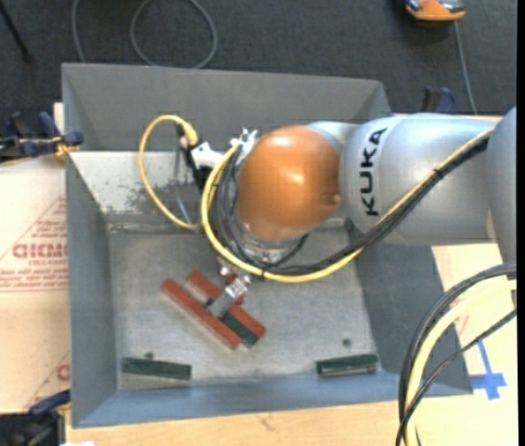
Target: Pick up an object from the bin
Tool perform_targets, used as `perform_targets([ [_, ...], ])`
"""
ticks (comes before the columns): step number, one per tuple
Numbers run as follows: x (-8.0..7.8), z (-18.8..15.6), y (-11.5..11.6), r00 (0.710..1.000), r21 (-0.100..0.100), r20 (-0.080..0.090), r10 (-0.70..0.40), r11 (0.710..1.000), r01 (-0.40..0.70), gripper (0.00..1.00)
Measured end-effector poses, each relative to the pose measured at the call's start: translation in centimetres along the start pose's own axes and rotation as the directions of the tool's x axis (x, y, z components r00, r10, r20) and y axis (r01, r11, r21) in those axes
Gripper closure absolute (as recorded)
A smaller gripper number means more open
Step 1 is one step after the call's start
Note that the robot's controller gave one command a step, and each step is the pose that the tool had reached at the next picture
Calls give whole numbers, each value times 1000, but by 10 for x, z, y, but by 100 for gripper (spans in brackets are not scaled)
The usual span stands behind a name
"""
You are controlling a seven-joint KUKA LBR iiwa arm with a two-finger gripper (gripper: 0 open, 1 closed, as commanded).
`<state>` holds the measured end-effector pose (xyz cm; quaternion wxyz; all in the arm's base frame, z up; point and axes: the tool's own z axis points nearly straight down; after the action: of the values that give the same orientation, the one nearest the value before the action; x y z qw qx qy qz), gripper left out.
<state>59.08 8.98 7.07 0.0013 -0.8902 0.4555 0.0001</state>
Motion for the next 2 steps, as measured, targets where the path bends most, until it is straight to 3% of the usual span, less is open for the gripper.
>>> perform_targets([
  [1,-1,-4,-3,1000,2,2,5,1000,-5,100],
  [2,0,-1,-1,1000,0,0,7,1000,-7,0],
])
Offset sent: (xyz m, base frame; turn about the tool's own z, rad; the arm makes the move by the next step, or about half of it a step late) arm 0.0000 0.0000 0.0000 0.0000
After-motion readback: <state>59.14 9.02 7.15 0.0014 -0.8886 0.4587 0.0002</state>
